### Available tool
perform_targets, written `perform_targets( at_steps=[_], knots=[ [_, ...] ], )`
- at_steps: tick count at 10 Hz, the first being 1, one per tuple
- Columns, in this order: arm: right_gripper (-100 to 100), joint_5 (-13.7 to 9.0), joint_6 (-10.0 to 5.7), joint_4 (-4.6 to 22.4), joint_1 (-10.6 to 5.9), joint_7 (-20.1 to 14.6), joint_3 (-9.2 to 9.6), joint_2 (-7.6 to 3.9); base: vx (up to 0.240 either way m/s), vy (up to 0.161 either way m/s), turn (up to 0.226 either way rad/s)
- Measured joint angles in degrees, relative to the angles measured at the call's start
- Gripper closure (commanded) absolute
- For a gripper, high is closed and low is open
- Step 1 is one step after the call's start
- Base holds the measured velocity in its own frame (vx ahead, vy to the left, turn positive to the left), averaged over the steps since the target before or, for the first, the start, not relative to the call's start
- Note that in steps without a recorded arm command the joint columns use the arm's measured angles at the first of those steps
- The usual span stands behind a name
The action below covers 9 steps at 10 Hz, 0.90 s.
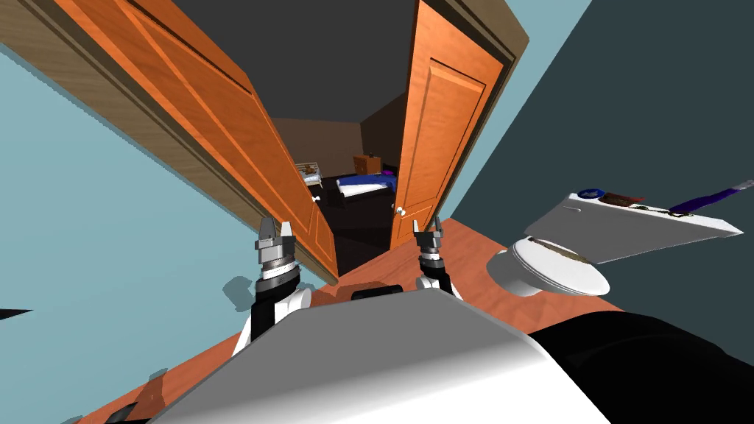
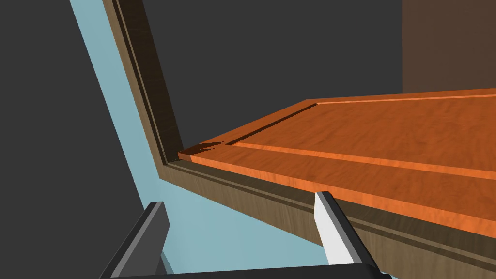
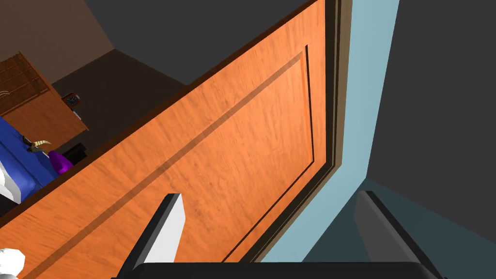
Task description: Push the door open
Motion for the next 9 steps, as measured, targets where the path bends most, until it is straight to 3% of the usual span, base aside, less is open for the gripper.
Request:
perform_targets(
  at_steps=[9],
  knots=[
    [-100,-4.3,-4.14,10.2,1.80,-12.3,3.76,-1.45,0.078,-0.090,0.144]
  ],
)
